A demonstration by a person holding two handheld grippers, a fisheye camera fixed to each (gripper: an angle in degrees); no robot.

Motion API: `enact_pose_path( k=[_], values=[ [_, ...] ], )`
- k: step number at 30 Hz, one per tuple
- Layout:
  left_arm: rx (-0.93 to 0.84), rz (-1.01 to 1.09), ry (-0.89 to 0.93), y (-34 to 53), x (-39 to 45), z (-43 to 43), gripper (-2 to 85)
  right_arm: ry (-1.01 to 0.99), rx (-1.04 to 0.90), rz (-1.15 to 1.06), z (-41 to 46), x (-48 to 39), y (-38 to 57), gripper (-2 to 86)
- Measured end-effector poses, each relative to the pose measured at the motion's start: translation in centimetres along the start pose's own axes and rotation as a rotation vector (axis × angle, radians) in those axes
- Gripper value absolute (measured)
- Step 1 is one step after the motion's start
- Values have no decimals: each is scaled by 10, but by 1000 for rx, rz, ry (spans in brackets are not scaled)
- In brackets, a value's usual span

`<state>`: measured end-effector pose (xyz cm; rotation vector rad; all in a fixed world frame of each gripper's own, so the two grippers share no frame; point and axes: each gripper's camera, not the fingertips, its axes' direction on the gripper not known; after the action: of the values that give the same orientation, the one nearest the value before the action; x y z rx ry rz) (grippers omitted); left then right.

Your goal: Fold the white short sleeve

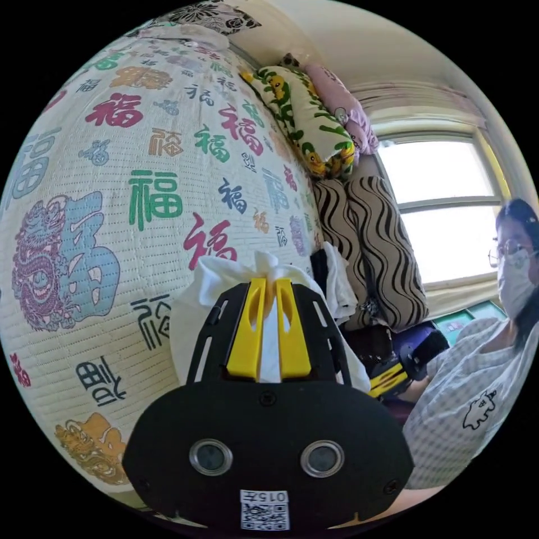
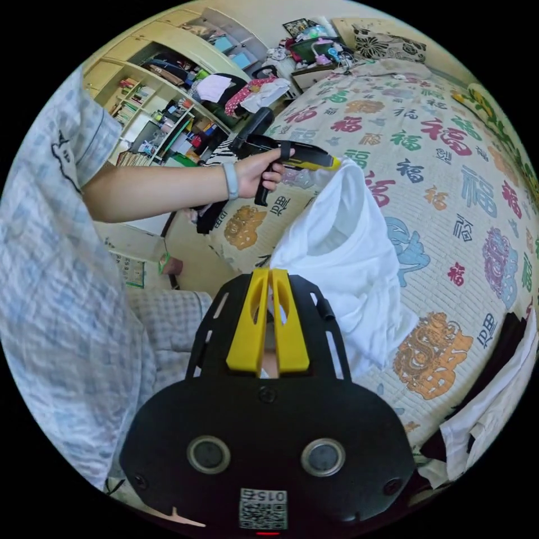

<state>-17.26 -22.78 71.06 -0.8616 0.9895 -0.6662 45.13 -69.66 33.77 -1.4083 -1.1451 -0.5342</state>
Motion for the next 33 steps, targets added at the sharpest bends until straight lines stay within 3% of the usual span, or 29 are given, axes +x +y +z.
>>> enact_pose_path(
  k=[4,11,16,22,24,26,29,33],
  values=[
    [-27,-111,-167,23,-27,-22,73,-171,-39,71,51,-5,-25,7],
    [128,-432,-168,117,-89,-88,79,-244,-197,-135,111,-39,-67,62],
    [27,-525,-154,188,-84,-76,93,-136,-148,-174,91,-8,-102,38],
    [109,-600,-61,232,-56,-31,94,-33,-394,-433,128,5,-166,47],
    [170,-603,-77,234,-51,-28,91,-218,-467,-507,142,-8,-180,25],
    [253,-606,-75,237,-50,-32,87,-546,-627,-529,171,-34,-181,17],
    [312,-644,-112,253,-61,-44,82,-546,-760,-618,203,-80,-153,33],
    [269,-655,-220,282,-73,-59,84,-693,-798,-487,224,-112,-125,33]
  ],
)
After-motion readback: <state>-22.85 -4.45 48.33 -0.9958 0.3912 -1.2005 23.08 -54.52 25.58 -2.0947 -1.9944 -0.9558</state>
